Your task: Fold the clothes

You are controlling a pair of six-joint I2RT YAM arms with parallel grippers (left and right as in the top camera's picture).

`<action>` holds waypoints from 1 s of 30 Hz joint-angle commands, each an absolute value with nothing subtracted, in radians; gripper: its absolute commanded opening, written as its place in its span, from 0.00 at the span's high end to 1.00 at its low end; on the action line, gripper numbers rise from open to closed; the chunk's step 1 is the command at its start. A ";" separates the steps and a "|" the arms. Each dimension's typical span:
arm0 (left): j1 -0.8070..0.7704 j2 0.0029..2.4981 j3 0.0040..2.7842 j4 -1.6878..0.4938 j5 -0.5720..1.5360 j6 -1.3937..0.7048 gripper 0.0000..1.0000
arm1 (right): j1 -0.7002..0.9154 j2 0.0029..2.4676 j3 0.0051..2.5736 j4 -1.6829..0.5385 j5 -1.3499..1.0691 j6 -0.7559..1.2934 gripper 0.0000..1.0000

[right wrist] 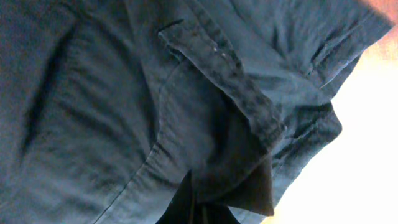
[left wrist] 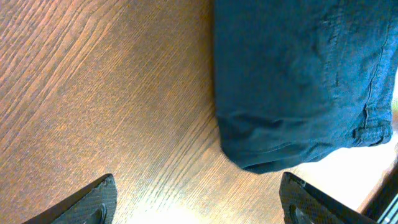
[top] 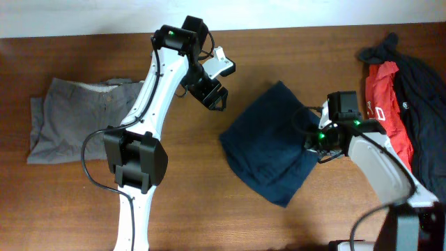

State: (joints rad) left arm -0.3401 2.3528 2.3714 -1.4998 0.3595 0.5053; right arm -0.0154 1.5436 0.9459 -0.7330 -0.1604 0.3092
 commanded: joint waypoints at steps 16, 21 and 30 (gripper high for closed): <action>-0.332 2.364 2.389 -1.512 0.392 0.525 0.05 | -0.048 1.501 0.998 -0.754 -0.176 0.344 0.60; -0.325 2.364 2.381 -1.528 0.487 0.602 0.03 | -0.046 1.407 1.003 -0.765 -0.267 0.283 0.68; -0.390 2.364 2.162 -1.503 0.543 0.584 0.95 | -0.046 1.481 1.002 -0.744 -0.438 0.142 0.96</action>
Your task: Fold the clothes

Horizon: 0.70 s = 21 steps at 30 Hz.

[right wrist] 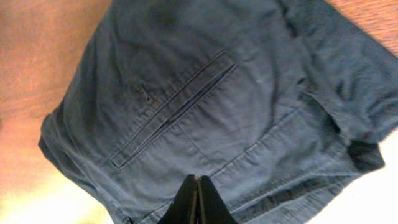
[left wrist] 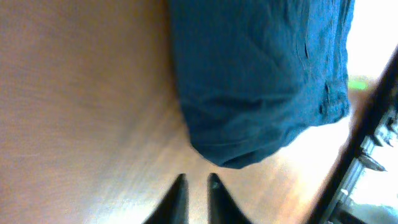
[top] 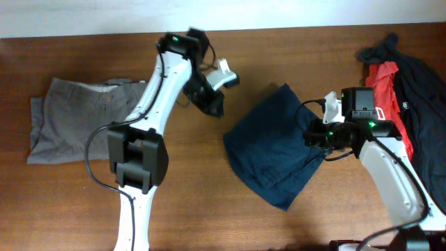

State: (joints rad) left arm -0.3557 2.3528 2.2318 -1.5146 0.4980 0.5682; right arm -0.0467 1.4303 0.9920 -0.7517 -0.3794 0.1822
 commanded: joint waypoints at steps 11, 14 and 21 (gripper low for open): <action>-0.499 2.364 1.993 -1.349 0.358 0.507 1.00 | -0.046 1.734 1.002 -0.638 -0.430 0.167 0.96; -0.507 2.364 1.941 -1.304 0.358 0.505 0.99 | -0.046 1.790 1.002 -0.639 -0.389 0.194 0.96; -0.507 2.364 1.817 -1.274 0.347 0.497 1.00 | -0.047 1.824 1.003 -0.649 -0.353 0.208 0.96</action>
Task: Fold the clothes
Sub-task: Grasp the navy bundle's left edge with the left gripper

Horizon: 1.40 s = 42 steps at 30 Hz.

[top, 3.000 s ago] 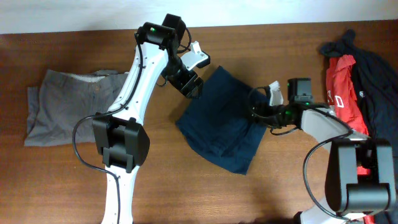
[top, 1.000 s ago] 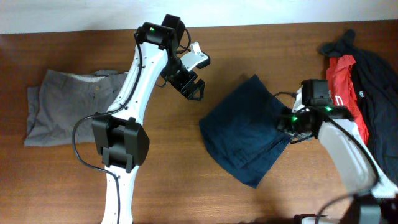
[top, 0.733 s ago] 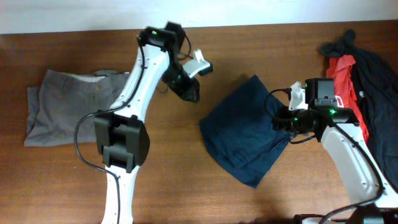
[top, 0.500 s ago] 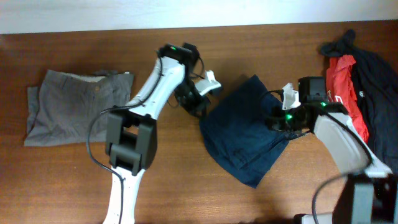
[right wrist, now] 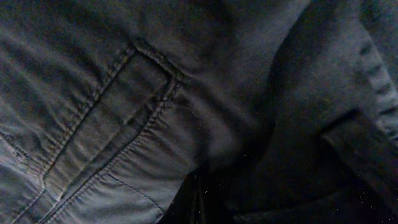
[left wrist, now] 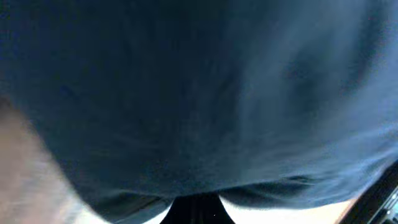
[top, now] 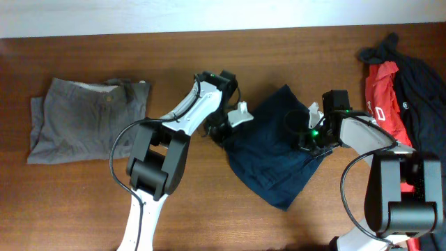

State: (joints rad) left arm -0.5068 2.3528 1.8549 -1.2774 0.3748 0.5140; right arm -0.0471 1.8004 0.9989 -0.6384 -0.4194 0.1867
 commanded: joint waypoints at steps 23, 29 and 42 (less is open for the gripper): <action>-0.445 2.349 2.329 -1.594 0.367 0.461 0.55 | -0.047 1.741 1.003 -0.689 -0.310 0.195 0.96; -0.445 2.363 2.355 -1.446 0.524 0.461 0.02 | -0.046 1.631 1.003 -0.709 -0.353 0.191 0.73; -0.496 2.593 2.353 -1.400 0.723 0.502 0.01 | -0.047 1.253 1.003 -0.783 -0.301 0.252 0.55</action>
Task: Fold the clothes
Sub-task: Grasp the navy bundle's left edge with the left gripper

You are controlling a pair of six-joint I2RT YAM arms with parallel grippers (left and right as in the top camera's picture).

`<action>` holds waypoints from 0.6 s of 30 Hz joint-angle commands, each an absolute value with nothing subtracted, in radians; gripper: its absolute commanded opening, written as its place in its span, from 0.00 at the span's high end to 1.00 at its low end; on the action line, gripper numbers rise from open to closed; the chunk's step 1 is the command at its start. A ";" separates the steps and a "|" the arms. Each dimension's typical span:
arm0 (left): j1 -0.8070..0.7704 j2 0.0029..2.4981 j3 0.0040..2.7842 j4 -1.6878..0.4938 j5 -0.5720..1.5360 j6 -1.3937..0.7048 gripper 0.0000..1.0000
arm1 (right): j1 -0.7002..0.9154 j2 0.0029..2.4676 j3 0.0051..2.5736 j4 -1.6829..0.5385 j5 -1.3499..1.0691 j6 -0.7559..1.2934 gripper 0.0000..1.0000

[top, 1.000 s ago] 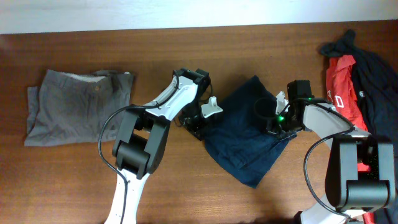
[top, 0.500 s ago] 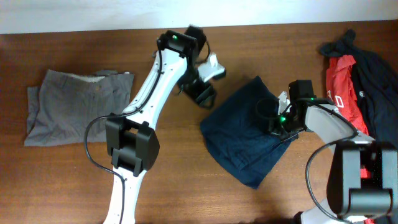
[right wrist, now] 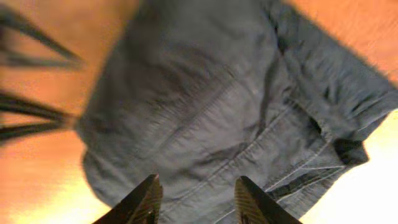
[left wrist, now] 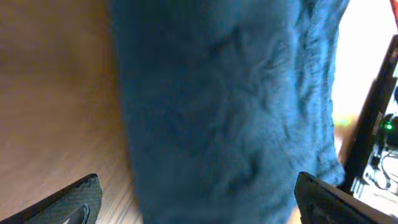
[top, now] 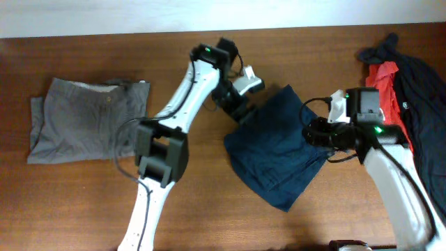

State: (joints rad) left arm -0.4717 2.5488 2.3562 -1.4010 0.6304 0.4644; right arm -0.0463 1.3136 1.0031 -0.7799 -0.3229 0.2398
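Note:
A navy garment (top: 275,146) lies folded and skewed on the table's middle-right. The left wrist view shows its blue cloth (left wrist: 236,112) and the right wrist view its seams (right wrist: 205,124). My left gripper (top: 235,108) hangs open over the garment's upper-left edge, and its fingers (left wrist: 68,205) stand wide apart with nothing gripped. At the right edge my right gripper (top: 315,132) is open just above the cloth. Its fingertips (right wrist: 142,200) are spread and hold nothing.
A folded grey pair of trousers (top: 87,118) lies at the far left. A heap of red and black clothes (top: 397,90) sits at the right edge. Bare wooden table (top: 209,195) runs along the front.
Both grippers were shut and down against the navy cloth. Now both are open and raised off it. The left one has shifted to the garment's upper-left edge.
At first my left gripper was open over bare wood left of the garment and the right was shut at its right edge. Then both were shut just off it. Then both pressed shut on the cloth. Now both are open above it.

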 commanded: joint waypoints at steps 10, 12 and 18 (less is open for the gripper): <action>-0.588 2.638 2.353 -1.348 0.729 0.510 0.10 | -0.047 1.198 1.003 -0.813 -0.301 0.252 0.55; -0.596 2.638 2.353 -1.342 0.726 0.510 0.35 | -0.047 1.197 1.003 -0.818 -0.301 0.251 0.55; -0.596 2.638 2.353 -1.332 0.715 0.510 0.99 | -0.047 1.197 1.003 -0.832 -0.301 0.251 0.55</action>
State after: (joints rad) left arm -0.5999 2.6259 2.3524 -1.3354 0.7006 0.4965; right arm -0.0463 1.2022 1.0031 -0.8295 -0.3141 0.2405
